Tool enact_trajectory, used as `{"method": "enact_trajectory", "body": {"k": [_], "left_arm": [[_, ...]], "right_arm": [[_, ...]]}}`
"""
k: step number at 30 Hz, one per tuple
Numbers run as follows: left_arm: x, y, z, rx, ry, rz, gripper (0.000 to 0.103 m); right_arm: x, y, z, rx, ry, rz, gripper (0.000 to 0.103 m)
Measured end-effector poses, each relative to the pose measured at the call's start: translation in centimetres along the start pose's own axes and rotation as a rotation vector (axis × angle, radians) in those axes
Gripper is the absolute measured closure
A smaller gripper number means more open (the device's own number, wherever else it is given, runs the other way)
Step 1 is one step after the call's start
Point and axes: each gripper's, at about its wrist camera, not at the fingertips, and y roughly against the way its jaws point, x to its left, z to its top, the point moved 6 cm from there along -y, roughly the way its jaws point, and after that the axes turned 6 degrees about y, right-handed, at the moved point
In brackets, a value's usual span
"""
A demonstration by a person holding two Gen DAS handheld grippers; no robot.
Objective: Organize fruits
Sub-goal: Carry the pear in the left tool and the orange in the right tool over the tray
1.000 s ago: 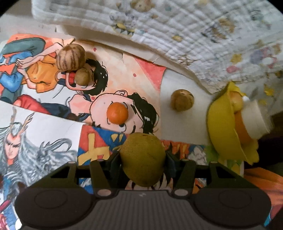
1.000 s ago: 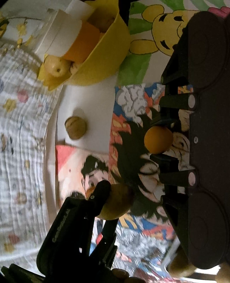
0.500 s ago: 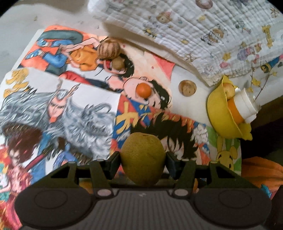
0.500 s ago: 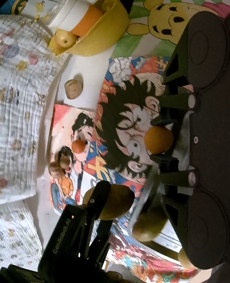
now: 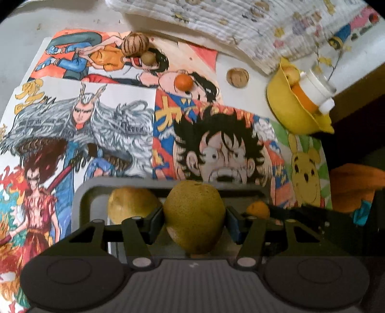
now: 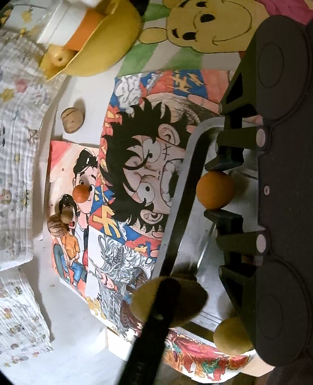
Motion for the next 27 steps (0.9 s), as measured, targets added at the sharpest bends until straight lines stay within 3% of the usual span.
{"method": "enact_trajectory", "body": {"k": [11,27], "left_arm": [[0.8,-1.4,-2.8,0.098,-0.017,0.109,0.044],[1.9,-3.2,-3.6,0.162,-0.047,0.256,0.044]], "right_arm": [[0.1,0.0,-1.5,0.020,-0.028,0.032,0.067],[-0.1,-0.8,-2.9,0.070,-0.080,0.035,0.067]]}}
